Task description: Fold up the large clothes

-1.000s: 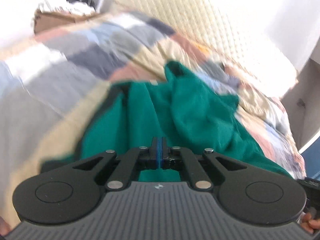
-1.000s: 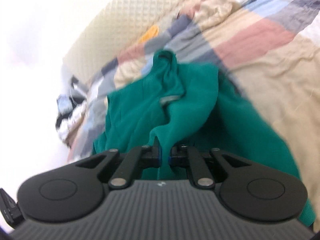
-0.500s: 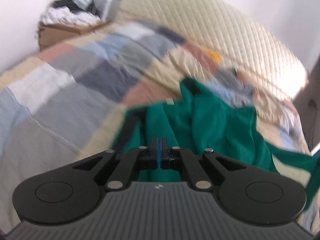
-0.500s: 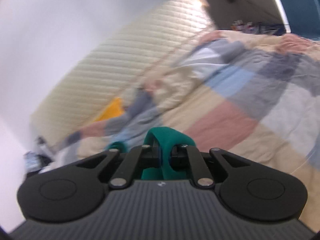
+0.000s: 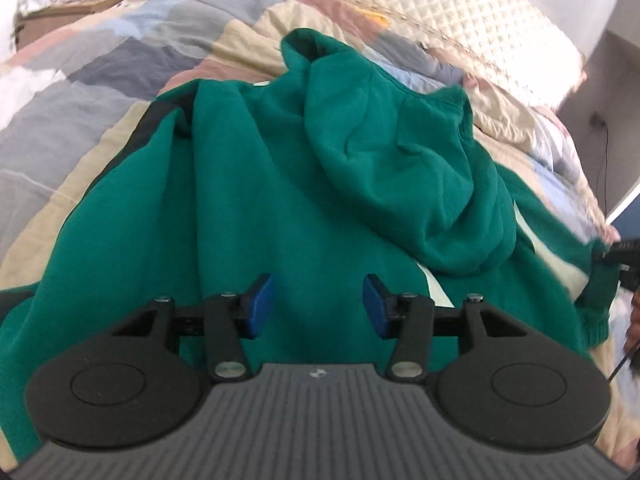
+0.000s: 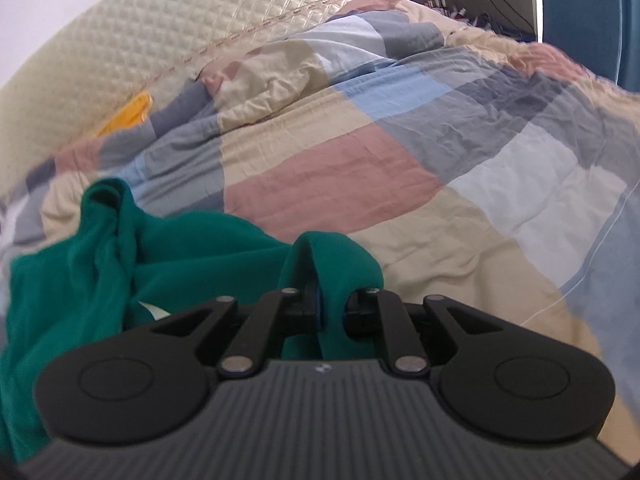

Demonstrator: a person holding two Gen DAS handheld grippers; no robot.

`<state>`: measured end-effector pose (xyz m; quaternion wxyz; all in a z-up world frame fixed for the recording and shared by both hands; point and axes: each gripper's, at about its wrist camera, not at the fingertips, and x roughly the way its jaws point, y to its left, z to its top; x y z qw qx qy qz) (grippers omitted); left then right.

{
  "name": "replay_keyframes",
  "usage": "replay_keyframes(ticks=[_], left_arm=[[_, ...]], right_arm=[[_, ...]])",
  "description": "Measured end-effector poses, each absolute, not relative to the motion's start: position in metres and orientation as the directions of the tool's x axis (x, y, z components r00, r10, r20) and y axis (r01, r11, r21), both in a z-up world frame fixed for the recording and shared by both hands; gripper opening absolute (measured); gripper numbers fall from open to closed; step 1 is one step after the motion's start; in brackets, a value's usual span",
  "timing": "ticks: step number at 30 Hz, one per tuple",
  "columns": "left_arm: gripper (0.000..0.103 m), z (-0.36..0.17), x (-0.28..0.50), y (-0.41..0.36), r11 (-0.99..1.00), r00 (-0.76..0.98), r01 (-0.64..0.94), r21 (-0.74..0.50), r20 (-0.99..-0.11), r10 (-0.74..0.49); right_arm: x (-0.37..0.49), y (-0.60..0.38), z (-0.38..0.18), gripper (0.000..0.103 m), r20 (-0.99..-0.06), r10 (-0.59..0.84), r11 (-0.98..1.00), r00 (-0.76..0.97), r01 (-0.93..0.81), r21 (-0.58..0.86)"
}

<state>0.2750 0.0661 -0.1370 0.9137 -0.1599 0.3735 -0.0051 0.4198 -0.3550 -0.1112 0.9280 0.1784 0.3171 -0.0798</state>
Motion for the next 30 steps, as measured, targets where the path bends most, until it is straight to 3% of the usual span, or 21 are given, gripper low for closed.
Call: replay_keyframes(ticks=[2,5,7,13,18,21,22,25,28,30], left_arm=[[0.056,-0.138,0.271,0.061,0.953,0.725,-0.084,-0.290,-0.674,-0.140],[0.059,-0.135,0.264,0.048,0.962,0.734,-0.039,-0.270,-0.661,-0.156],[0.060,-0.134,0.258,0.036,0.963,0.735,0.008,-0.268,-0.652,-0.188],[0.063,-0.134,0.245,-0.013,0.948,0.716,0.204,-0.243,-0.623,-0.314],[0.070,-0.156,0.243,-0.049,0.923,0.627,0.305,-0.233,-0.680,-0.379],[0.069,-0.168,0.244,-0.067,0.947,0.622,0.286,-0.143,-0.725,-0.297],[0.066,-0.169,0.244,-0.072,0.953,0.631,0.284,-0.103,-0.728,-0.267],[0.046,-0.171,0.241,-0.078,0.971,0.654,0.237,-0.032,-0.734,-0.184],[0.016,-0.169,0.240,-0.067,0.979,0.670,0.202,0.006,-0.730,-0.134],[0.011,-0.166,0.240,-0.054,0.986,0.667,0.166,-0.021,-0.734,-0.128]], right_arm=[[0.416,-0.355,-0.108,0.022,-0.621,-0.043,0.923,0.782,0.269,0.275],[0.404,-0.352,-0.102,0.045,-0.619,-0.053,0.926,0.784,0.270,0.263],[0.392,-0.350,-0.097,0.075,-0.605,-0.049,0.922,0.795,0.269,0.279],[0.350,-0.337,-0.073,0.078,-0.528,-0.002,0.890,0.849,0.242,0.386],[0.318,-0.297,-0.076,0.079,-0.510,0.062,0.913,0.858,0.158,0.377],[0.307,-0.282,-0.083,0.079,-0.524,0.113,0.918,0.844,0.113,0.380],[0.306,-0.279,-0.084,0.079,-0.528,0.126,0.916,0.840,0.107,0.388],[0.309,-0.275,-0.085,0.079,-0.531,0.125,0.920,0.838,0.102,0.378],[0.314,-0.270,-0.093,0.078,-0.553,0.140,0.923,0.821,0.095,0.374],[0.317,-0.267,-0.101,0.078,-0.576,0.160,0.918,0.802,0.094,0.386]])
